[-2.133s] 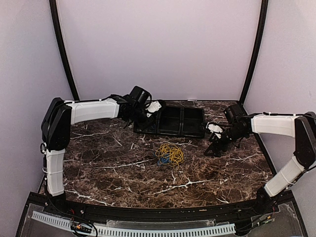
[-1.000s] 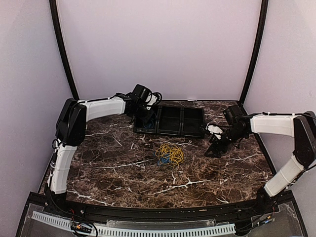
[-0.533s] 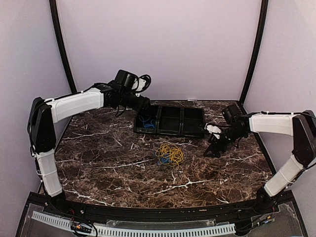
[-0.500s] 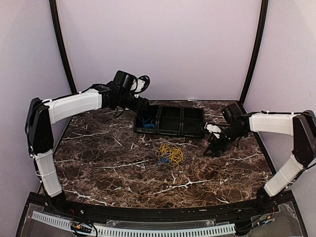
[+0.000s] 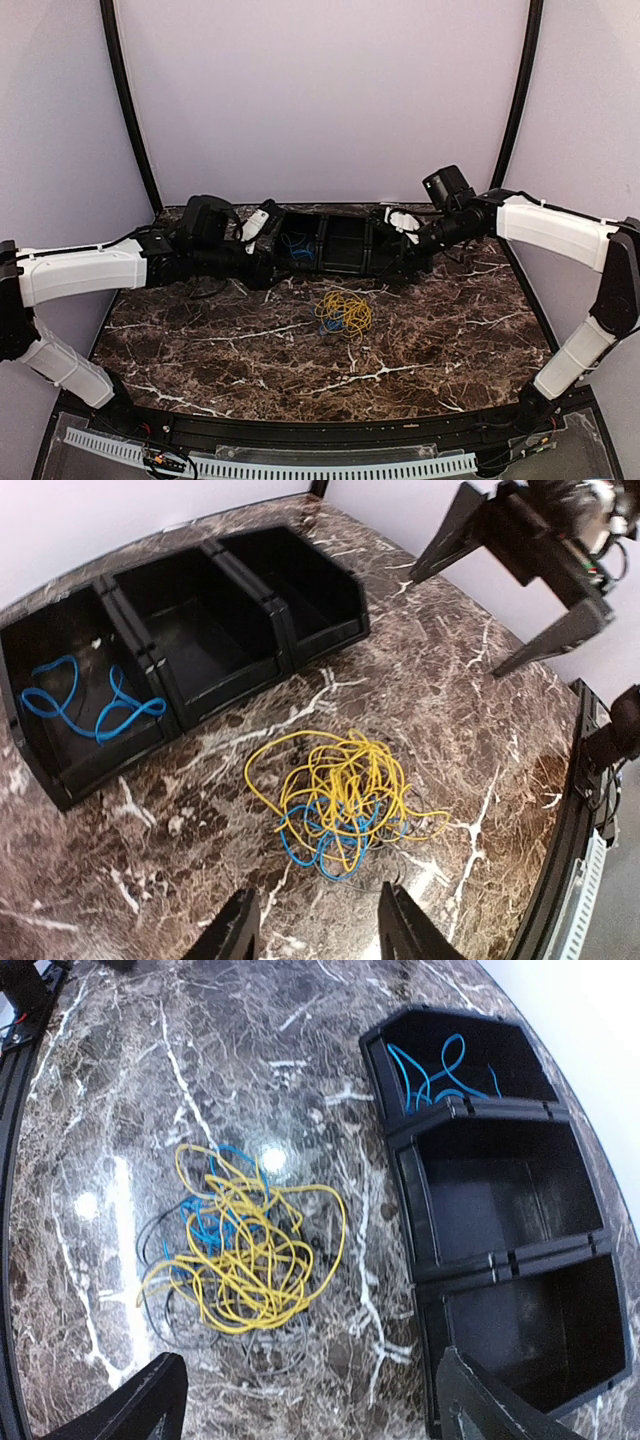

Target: Untangle the cables

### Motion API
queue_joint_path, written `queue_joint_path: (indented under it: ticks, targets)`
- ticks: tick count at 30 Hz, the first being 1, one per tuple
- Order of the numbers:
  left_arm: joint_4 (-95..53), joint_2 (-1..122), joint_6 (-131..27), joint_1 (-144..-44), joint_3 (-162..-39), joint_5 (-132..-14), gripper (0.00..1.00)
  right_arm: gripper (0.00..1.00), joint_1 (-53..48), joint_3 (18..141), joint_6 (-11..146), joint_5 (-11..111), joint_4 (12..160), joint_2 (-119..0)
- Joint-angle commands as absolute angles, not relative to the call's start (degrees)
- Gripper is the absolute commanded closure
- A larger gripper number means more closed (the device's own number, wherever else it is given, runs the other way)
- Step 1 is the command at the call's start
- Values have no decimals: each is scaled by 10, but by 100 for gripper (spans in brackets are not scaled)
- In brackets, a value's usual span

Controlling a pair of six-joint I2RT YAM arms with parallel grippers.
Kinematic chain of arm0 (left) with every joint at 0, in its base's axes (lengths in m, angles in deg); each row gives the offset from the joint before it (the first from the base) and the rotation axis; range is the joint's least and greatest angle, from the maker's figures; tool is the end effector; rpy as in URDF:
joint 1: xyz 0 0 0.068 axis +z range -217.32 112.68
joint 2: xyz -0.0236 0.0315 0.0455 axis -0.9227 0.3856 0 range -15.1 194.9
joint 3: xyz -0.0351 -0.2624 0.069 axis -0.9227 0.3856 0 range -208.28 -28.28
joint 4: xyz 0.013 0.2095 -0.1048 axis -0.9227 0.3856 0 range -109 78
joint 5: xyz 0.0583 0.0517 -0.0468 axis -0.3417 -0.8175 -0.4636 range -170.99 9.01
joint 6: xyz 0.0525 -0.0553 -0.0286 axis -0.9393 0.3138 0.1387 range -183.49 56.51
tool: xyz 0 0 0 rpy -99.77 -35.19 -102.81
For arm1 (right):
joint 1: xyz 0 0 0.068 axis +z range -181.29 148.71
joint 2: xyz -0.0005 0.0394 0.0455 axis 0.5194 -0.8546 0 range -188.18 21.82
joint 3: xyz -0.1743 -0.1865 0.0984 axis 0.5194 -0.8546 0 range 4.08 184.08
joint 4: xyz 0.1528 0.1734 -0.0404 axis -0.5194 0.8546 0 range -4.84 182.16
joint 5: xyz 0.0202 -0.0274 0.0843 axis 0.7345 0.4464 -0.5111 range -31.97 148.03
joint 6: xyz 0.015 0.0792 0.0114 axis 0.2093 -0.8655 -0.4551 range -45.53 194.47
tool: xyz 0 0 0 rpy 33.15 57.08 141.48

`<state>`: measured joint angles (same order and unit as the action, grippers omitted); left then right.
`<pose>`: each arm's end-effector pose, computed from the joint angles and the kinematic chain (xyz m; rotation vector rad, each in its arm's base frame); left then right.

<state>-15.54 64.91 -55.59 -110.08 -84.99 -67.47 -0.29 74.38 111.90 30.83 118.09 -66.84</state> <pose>0.2265 -0.2318 0.2797 0.7796 1.9689 -0.7827 0.2606 0.1942 0.2603 -1.5143 1.8651 0.5309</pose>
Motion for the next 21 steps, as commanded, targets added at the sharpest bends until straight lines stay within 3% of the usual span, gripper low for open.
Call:
queue_joint_path:
  ticks: [1,6,11,21]
  targets:
    - [-205,666,-358,-1100,-806,-709,55,12,41,802,1108,311,1182,-713]
    - [-252,702,-223,-1100,-793,-708,44,12,73,842,1120,324,1184,-787]
    - [-289,783,-184,-1099,-814,-627,42,9,104,835,1125,332,1161,-830]
    - [-249,879,-200,-1083,-882,-559,60,9,135,798,1122,357,1129,-851]
